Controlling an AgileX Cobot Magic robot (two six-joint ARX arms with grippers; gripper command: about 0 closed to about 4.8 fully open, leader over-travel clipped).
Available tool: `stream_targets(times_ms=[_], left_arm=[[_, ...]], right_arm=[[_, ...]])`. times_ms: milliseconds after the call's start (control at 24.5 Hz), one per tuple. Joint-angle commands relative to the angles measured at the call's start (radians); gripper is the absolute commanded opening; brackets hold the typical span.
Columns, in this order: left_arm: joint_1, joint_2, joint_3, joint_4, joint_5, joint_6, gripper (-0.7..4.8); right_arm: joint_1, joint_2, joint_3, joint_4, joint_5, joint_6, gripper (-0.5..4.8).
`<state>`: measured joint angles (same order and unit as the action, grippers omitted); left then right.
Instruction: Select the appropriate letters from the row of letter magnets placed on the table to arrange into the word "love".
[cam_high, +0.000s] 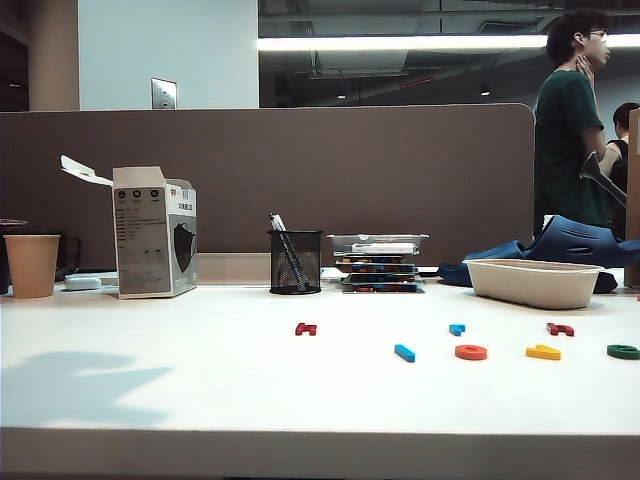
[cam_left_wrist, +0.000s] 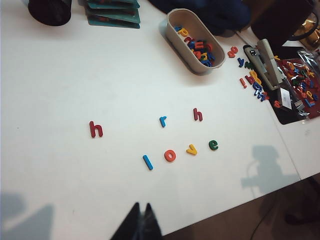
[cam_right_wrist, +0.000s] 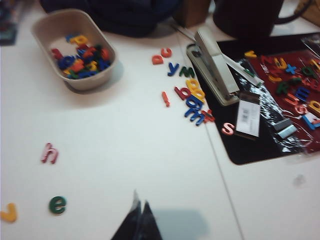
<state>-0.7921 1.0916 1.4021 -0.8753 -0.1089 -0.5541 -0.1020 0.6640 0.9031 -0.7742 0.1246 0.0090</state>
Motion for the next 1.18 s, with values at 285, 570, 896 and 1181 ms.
stream_targets(times_ms=[285,570,896,1181], left_arm=[[-0.001,-0.002,0.003,0.010,-0.003,0.003,-0.05],[-0.001,-0.002,0.003,0.009,-0.003,0.004,-0.05],[0.001,0.006,0.003,0.068,-0.060,0.031,-0.05],[0.171,0.012,0.024,0.226,-0.097,0.319,-0.05]], right_arm=[[0.003,-0.179,-0.152,0.079,-0.154,-0.002,-0.06],[0.003,-0.275,-0.259,0.182,-0.180,0.020,-0.06],[0.008,-0.329,-0.355,0.255,-0.232,0.026,-0.06],[0.022,-0.362,-0.370,0.288,-0.234,0.026,-0.06]])
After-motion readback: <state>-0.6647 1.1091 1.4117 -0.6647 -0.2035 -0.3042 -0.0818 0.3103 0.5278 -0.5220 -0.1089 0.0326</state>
